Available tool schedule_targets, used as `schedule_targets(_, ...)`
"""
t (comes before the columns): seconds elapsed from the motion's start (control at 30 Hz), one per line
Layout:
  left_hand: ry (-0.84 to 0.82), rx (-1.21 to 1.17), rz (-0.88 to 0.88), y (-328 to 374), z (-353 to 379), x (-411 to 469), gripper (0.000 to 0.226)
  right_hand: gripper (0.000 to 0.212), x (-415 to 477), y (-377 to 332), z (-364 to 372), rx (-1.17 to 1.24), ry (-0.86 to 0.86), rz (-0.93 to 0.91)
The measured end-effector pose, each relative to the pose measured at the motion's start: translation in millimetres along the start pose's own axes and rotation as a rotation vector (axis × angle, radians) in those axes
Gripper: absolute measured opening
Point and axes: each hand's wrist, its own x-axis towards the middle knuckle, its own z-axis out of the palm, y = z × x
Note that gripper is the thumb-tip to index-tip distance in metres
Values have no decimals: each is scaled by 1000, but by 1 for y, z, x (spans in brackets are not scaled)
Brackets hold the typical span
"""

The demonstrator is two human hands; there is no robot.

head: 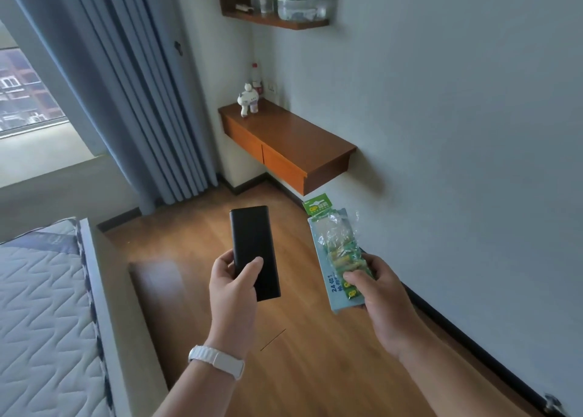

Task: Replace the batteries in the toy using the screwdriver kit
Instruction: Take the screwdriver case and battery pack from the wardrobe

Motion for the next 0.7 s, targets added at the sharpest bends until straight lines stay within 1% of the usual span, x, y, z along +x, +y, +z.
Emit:
schedule_targets(0.17, 50, 0, 11, 8, -2, 46, 31, 56, 53, -5, 32, -5, -51, 11)
schedule_targets(0.3, 67, 12, 7, 7, 6, 80, 33, 49, 100, -4, 47, 1, -102, 27)
schedule_targets(0.47, 158, 12, 18, 12, 20, 138, 32, 48, 175, -4, 60, 19, -154, 71)
schedule_targets(0.53, 192, 15, 18, 15, 32, 164, 33, 45, 207, -9, 60, 16, -180, 81)
schedule_targets(0.63, 200, 36, 32, 23, 62, 205, 34, 36, 258, -24, 57, 24, -209, 83)
schedule_targets(0.7, 191, 51, 50, 28, 84, 229, 34, 37, 291, -36, 54, 26, -223, 81)
